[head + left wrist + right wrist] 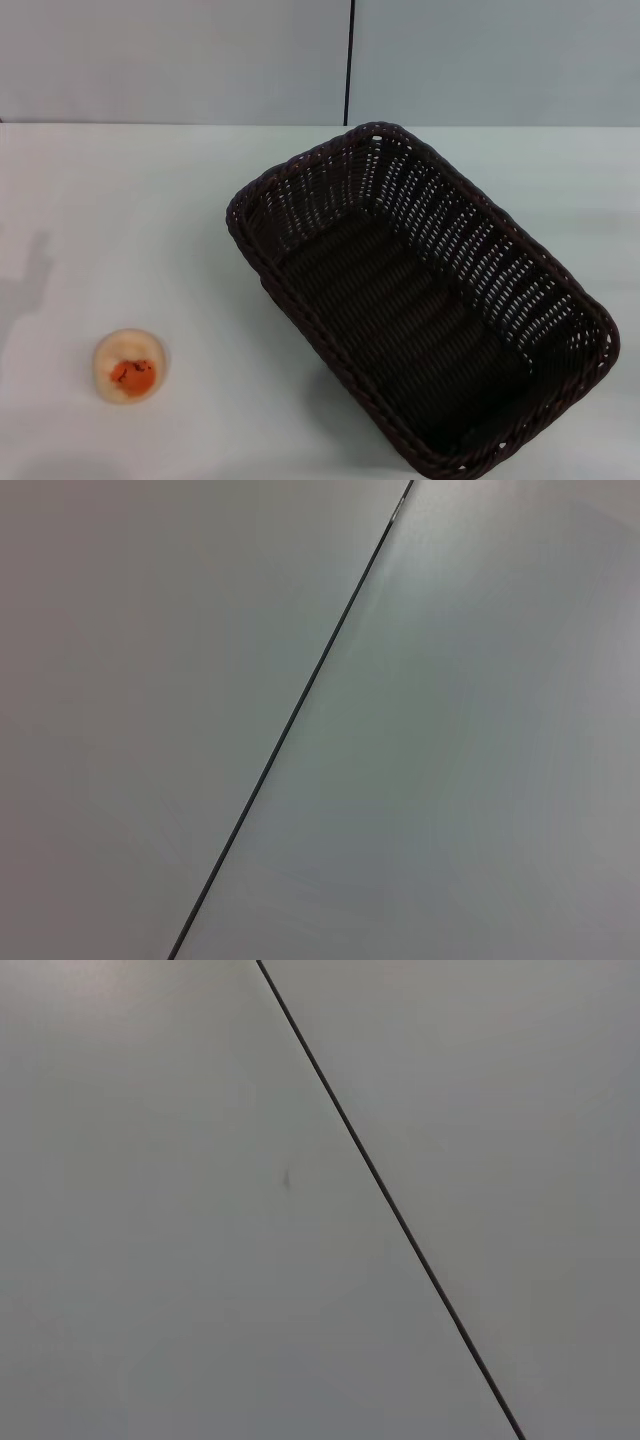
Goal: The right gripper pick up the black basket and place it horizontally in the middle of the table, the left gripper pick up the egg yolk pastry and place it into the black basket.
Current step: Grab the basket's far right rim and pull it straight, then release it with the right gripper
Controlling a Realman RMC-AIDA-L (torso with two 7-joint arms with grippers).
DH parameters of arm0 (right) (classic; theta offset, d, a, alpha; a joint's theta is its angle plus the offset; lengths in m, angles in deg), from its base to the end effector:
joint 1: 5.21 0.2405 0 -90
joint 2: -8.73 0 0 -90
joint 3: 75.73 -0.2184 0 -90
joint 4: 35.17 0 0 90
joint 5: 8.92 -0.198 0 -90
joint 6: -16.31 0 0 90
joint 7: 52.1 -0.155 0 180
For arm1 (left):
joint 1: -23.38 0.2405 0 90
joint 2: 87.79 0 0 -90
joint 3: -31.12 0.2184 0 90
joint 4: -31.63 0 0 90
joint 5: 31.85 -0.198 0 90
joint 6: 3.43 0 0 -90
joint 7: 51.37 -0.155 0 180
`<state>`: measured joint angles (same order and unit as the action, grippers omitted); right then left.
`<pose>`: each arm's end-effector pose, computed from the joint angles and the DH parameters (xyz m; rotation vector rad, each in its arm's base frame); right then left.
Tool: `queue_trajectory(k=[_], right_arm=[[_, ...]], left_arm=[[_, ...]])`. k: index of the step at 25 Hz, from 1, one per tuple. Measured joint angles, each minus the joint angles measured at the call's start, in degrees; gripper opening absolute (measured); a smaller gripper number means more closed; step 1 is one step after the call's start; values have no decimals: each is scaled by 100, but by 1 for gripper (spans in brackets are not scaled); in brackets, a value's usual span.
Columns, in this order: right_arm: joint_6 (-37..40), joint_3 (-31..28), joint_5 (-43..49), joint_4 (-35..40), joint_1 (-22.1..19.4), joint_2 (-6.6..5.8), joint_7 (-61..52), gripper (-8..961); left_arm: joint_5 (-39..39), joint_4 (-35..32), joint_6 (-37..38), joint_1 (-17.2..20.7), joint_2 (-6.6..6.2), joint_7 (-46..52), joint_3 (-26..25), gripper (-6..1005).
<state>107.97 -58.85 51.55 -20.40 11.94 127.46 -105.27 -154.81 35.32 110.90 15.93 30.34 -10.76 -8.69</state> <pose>0.3110 0.2684 0.1240 -1.3149 0.5883 1.2779 -0.2897 0.1848 0.0859 -1.2971 -0.4593 -1.4148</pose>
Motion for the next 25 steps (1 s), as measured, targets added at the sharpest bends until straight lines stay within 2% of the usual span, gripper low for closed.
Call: queue_trajectory(k=[1,9,14,17,18,19,20,22,23,25], right_arm=[[0,0,1,0,0,0,0,408],[-5,23,59,1,7,-20,-30,434],[10,37,464,199,19,-87,-509,451],[59,37,1107,760,39,-123,-1193,461],[120,37,1641,1280,69,-155,-1894,464],[120,37,1641,1280,69,-155,-1894,467],[221,36,2117,1788,110,-211,-2579,470],[288,35,2350,2057,141,-255,-2947,477],[482,35,2838,2670,215,-333,-3628,480],[572,35,3050,2970,257,-362,-3926,487]], left_arm=[[0,0,0,-1,0,0,0,655],[0,0,0,-10,0,0,0,651],[0,0,1,-10,0,0,0,651],[0,0,-2,-18,0,0,1,651],[0,1,-5,-26,0,0,1,651],[0,1,-5,-26,0,0,1,651],[0,0,-8,-30,0,1,0,651],[0,0,-10,-35,0,7,1,651],[0,0,-11,-36,0,11,0,651],[0,0,-11,-38,0,12,0,651]])
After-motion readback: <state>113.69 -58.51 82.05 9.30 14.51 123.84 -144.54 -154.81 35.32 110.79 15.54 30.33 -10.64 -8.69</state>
